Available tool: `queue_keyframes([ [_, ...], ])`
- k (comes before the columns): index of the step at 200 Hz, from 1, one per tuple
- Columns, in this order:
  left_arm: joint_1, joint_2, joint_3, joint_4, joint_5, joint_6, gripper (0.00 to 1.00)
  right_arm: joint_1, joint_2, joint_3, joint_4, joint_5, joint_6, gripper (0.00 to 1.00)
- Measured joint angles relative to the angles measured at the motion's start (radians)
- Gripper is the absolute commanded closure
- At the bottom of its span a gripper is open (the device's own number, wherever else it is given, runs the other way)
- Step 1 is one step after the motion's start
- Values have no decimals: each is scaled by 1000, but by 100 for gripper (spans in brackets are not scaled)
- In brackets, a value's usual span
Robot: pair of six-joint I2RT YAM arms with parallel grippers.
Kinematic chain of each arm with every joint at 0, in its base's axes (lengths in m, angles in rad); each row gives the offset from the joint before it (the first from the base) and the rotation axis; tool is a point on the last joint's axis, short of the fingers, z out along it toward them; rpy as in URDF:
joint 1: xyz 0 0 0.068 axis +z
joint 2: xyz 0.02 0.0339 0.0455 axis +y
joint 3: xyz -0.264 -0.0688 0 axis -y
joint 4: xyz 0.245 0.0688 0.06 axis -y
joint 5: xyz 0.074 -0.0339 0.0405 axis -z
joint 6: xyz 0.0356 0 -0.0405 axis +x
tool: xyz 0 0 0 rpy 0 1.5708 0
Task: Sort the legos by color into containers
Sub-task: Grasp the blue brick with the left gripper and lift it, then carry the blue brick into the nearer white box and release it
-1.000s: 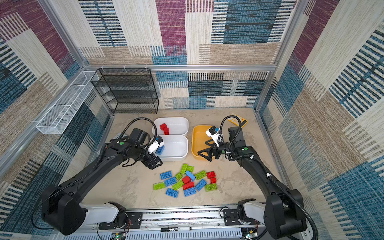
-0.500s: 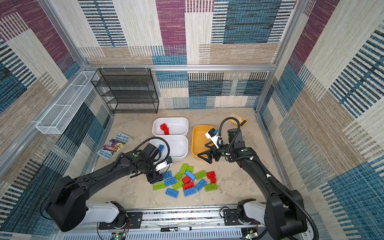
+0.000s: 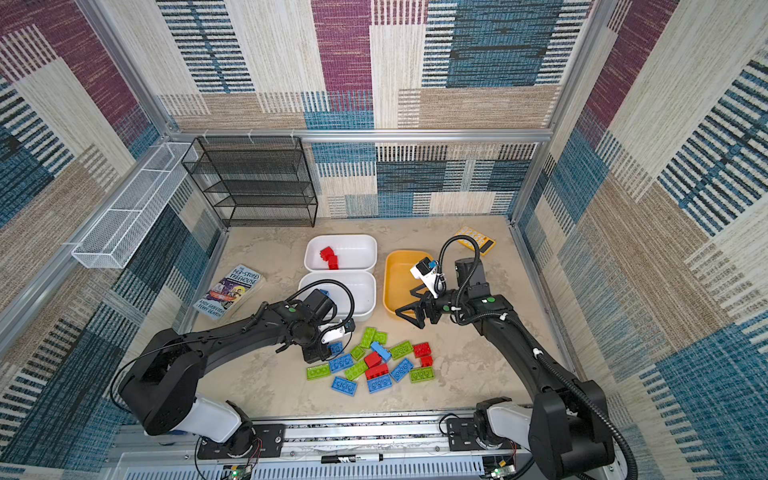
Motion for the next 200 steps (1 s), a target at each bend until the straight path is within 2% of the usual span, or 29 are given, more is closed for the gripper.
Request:
queue_keyframes([
  [52, -6, 55, 31, 28, 3, 19, 48, 0, 2, 0, 0, 5, -3, 1],
  [76, -11, 80, 49, 35, 15, 23, 53, 0, 2, 0, 0, 7, -3, 1],
  [103, -16, 95, 60, 42, 29, 24, 55, 0, 2, 0, 0, 7, -3, 1],
  [132, -22, 112, 71, 42, 37, 26, 67, 0, 3, 0, 0, 8, -3, 1],
  [159, -27, 105, 88, 35, 44, 26, 74, 0, 3, 0, 0, 10, -3, 1],
  [200, -22, 31, 170, -53, 46, 19, 74, 0, 3, 0, 0, 10, -3, 1],
])
